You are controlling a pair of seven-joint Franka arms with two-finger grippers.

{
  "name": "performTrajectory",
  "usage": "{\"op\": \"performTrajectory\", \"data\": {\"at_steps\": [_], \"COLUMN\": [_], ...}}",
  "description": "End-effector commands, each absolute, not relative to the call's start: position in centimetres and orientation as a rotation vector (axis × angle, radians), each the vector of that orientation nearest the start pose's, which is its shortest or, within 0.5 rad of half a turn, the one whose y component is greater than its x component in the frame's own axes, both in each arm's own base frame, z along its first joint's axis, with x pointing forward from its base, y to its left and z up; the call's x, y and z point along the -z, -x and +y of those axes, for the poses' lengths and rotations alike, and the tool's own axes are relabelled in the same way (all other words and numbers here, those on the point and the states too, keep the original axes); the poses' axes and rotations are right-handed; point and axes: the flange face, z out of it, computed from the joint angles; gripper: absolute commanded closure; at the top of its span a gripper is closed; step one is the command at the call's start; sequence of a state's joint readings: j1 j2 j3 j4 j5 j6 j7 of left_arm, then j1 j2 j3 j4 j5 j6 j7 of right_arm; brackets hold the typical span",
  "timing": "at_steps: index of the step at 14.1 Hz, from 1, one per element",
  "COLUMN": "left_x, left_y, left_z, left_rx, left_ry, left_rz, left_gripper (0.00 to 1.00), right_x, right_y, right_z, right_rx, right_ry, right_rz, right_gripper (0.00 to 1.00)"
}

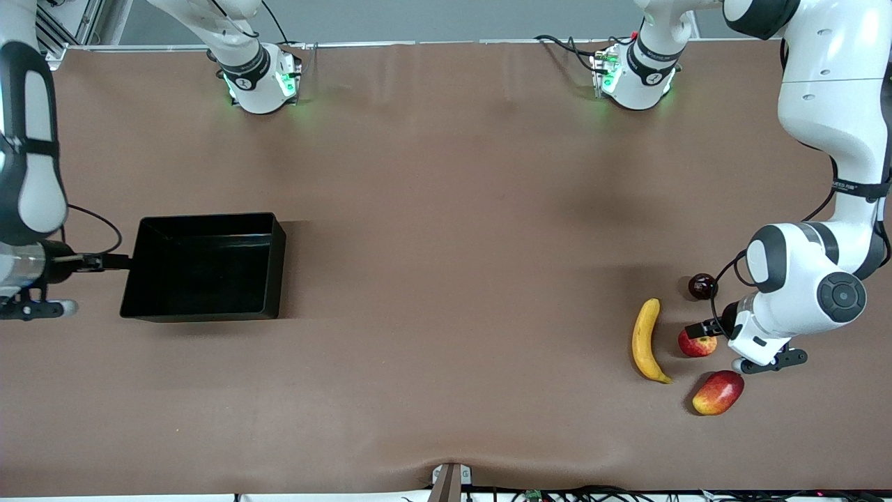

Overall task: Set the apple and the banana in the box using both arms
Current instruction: 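Lower the left gripper onto the red-yellow apple while the right gripper reaches the box, then grasp the apple with the left gripper while the right gripper grips the box rim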

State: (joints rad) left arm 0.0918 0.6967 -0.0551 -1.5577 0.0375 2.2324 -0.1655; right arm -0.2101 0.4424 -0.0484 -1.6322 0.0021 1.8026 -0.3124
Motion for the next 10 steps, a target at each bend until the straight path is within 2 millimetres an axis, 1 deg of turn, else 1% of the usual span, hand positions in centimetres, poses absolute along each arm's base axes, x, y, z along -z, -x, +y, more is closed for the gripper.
{"op": "performTrajectory", "data": {"at_steps": [1,2,3,4,5,6,7,8,9,10], "left_x": [-22.4,-22.1,-22.0,-22.0,-21.8,-21.5,-21.3,-21.0,-20.9,-21.1], "left_y": [-70.7,-70.7,-70.7,-70.7,-70.7,-70.8,-71.0,-70.9,-71.0,-71.1], "left_z": [3.2,3.2,3.2,3.2,3.2,3.2,3.2,3.2,3.2,3.2], "left_rx": [0.007,0.007,0.006,0.006,0.006,0.027,0.044,0.044,0.044,0.051], "left_ry": [3.128,3.129,3.132,3.134,3.135,3.137,3.138,3.139,3.139,3.139], "left_rz": [-0.308,-0.310,-0.320,-0.321,-0.325,-0.323,-0.326,-0.328,-0.328,-0.326], "left_gripper": [0.00,0.00,0.00,0.00,0.00,0.00,0.00,0.00,0.00,0.00], "right_x": [-31.5,-29.4,-26.9,-25.4,-24.5,-23.5,-22.6,-22.0,-21.9,-22.0], "right_y": [-60.3,-59.9,-59.6,-59.5,-59.2,-58.5,-57.9,-57.4,-57.4,-57.4], "right_z": [-17.0,-18.0,-19.6,-20.2,-20.4,-20.2,-20.5,-20.9,-21.0,-21.0], "right_rx": [-0.430,-0.460,-0.474,-0.472,-0.483,-0.502,-0.491,-0.480,-0.480,-0.476], "right_ry": [3.036,3.019,3.001,2.985,2.965,2.951,2.949,2.950,2.943,2.934], "right_rz": [-0.121,-0.095,-0.076,-0.119,-0.135,-0.130,-0.115,-0.108,-0.133,-0.153], "right_gripper": [0.00,0.00,0.00,0.00,0.00,0.00,0.24,0.54,0.81,1.00]}}
